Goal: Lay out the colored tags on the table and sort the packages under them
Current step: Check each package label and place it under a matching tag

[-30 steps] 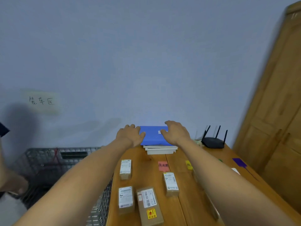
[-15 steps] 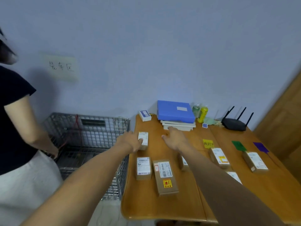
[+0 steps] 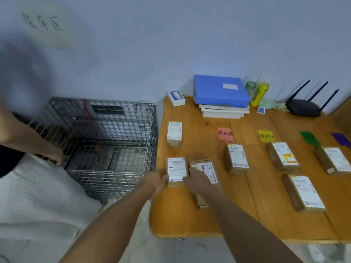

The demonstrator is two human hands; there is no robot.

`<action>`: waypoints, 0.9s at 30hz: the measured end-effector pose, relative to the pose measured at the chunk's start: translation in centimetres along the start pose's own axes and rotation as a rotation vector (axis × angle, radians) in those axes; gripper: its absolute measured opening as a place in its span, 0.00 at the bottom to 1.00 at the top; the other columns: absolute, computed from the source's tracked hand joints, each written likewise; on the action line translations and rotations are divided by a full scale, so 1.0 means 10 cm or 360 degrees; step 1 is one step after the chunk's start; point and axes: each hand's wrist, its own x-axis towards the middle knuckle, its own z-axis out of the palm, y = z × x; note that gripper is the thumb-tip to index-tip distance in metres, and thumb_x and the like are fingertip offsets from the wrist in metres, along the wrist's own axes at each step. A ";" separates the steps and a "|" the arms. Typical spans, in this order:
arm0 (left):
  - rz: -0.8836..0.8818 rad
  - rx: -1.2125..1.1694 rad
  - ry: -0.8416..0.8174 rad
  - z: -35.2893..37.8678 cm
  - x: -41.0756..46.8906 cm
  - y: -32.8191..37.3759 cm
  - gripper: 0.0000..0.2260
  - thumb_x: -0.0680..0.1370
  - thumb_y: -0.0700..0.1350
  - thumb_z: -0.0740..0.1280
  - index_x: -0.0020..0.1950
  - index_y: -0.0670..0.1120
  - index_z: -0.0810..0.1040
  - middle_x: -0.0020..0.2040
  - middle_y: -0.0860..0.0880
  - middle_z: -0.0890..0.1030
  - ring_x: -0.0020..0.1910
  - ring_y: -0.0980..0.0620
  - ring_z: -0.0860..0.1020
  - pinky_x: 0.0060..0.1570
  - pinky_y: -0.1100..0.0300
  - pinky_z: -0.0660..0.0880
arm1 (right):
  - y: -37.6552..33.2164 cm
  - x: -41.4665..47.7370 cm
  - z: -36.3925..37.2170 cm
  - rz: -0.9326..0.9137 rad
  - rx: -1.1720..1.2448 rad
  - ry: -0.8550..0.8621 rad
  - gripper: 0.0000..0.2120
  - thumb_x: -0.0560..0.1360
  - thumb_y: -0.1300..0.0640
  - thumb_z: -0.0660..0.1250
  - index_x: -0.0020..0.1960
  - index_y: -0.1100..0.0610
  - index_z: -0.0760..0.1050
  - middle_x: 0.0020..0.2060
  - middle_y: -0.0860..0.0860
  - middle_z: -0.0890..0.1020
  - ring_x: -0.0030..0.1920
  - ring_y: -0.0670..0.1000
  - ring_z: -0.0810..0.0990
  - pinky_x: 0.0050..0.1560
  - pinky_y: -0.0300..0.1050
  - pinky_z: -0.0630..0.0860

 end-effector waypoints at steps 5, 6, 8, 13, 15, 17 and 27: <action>-0.0033 -0.0524 -0.0162 0.37 0.31 -0.21 0.25 0.79 0.61 0.64 0.73 0.51 0.67 0.64 0.47 0.80 0.55 0.48 0.81 0.54 0.50 0.81 | 0.14 0.23 0.35 0.0078 0.0108 -0.0033 0.13 0.80 0.52 0.59 0.60 0.57 0.75 0.55 0.53 0.81 0.53 0.54 0.80 0.51 0.49 0.78; -0.0019 -0.0630 -0.0197 0.45 0.36 -0.23 0.25 0.79 0.61 0.65 0.73 0.53 0.68 0.65 0.49 0.80 0.57 0.50 0.80 0.55 0.51 0.80 | 0.17 0.25 0.38 0.0097 0.0130 -0.0018 0.12 0.81 0.52 0.59 0.58 0.57 0.75 0.53 0.53 0.81 0.52 0.54 0.80 0.50 0.48 0.77; -0.0021 -0.0790 -0.0218 0.52 0.40 -0.19 0.21 0.81 0.56 0.65 0.73 0.53 0.70 0.66 0.52 0.79 0.57 0.51 0.80 0.55 0.56 0.79 | 0.22 0.31 0.43 0.0126 0.0172 0.0022 0.09 0.81 0.51 0.59 0.53 0.55 0.74 0.50 0.52 0.80 0.50 0.52 0.79 0.49 0.47 0.77; -0.0093 -0.0993 -0.0061 0.50 0.47 -0.16 0.18 0.80 0.54 0.67 0.69 0.51 0.74 0.63 0.51 0.81 0.58 0.48 0.81 0.60 0.49 0.79 | 0.17 0.36 0.39 0.0104 0.0244 0.0101 0.14 0.81 0.47 0.59 0.57 0.55 0.76 0.52 0.52 0.81 0.51 0.52 0.79 0.49 0.46 0.77; -0.0059 -0.1001 0.0032 0.34 0.42 -0.09 0.17 0.80 0.54 0.67 0.66 0.48 0.77 0.60 0.50 0.82 0.57 0.47 0.81 0.60 0.48 0.79 | 0.09 0.34 0.27 0.0079 0.0299 0.0156 0.16 0.81 0.46 0.59 0.60 0.55 0.77 0.54 0.51 0.82 0.52 0.51 0.80 0.51 0.46 0.78; -0.0013 -0.1037 0.0141 0.13 0.33 0.02 0.15 0.80 0.52 0.68 0.64 0.45 0.79 0.57 0.49 0.82 0.56 0.47 0.81 0.61 0.47 0.78 | 0.00 0.27 0.11 0.0039 0.0397 0.0226 0.15 0.81 0.46 0.60 0.59 0.54 0.78 0.53 0.50 0.83 0.51 0.50 0.81 0.53 0.49 0.80; 0.0360 -0.1340 0.0451 -0.85 -0.22 0.77 0.07 0.76 0.45 0.75 0.54 0.47 0.85 0.49 0.51 0.87 0.50 0.49 0.84 0.53 0.52 0.79 | -0.38 -0.48 -1.23 -0.0218 0.0574 0.0602 0.12 0.77 0.56 0.67 0.57 0.56 0.82 0.52 0.53 0.86 0.52 0.52 0.84 0.55 0.47 0.80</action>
